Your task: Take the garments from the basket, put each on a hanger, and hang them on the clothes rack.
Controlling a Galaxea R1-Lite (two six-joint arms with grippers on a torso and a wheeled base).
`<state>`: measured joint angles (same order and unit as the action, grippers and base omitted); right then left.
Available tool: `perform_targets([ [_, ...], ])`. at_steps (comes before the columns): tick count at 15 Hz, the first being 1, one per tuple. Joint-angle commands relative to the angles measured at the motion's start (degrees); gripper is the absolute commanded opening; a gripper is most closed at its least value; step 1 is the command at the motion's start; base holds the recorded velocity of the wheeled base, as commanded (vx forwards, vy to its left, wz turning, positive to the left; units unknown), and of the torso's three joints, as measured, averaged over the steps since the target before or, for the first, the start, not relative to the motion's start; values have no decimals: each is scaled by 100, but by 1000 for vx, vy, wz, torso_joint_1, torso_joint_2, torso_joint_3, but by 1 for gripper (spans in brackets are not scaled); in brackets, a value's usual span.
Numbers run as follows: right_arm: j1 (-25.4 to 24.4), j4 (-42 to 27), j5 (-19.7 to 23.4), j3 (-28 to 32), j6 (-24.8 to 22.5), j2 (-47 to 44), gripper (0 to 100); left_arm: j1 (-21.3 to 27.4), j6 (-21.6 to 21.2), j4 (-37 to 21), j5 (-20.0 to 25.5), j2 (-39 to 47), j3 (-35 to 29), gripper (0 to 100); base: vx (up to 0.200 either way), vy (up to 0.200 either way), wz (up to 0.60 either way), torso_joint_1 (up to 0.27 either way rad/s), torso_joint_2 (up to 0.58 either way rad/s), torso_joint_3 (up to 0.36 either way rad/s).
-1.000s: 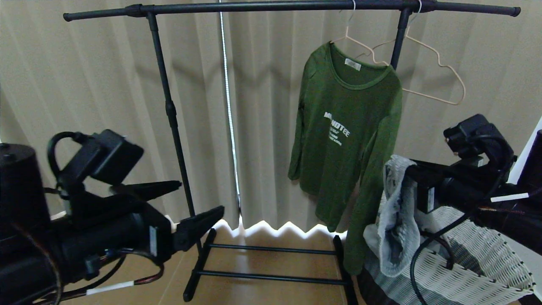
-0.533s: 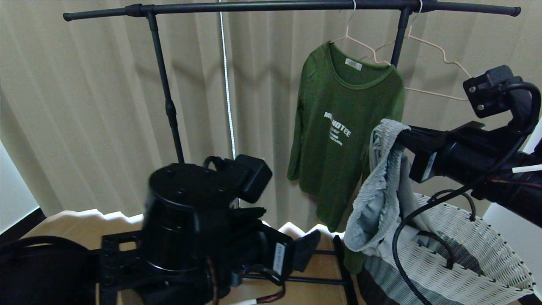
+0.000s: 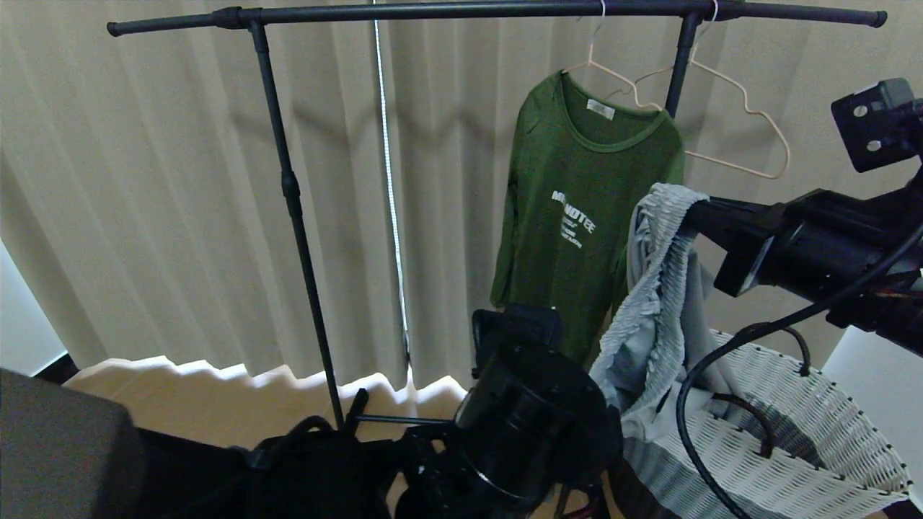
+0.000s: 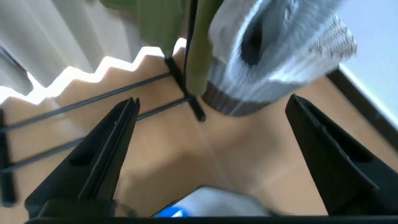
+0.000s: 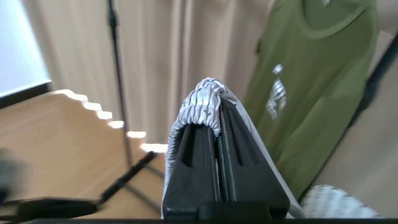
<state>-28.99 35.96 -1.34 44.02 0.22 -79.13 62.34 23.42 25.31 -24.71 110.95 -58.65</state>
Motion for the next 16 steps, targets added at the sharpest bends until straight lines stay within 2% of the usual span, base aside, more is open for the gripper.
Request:
perform_targets([
  [1,-10,-81,81,19,92,205,0,50,251,0,-254,674,-525,100,0,0,0,0,0,0],
  [2,-10,-142,213,10,136,337,0,32,321,-8,-429,858,-753,100,0,0,0,0,0,0],
  [6,-10,-423,275,45,215,548,0,24,339,-17,-447,938,-762,100,0,0,0,0,0,0],
  [9,-10,-529,284,160,294,592,0,59,559,0,-447,1034,-780,100,0,0,0,0,0,0],
  [11,-10,-590,424,195,303,653,0,59,708,0,-456,1078,-736,100,0,0,0,0,0,0],
  [16,-10,-722,468,256,303,671,0,103,726,-8,-456,1025,-490,100,0,0,0,0,0,0],
])
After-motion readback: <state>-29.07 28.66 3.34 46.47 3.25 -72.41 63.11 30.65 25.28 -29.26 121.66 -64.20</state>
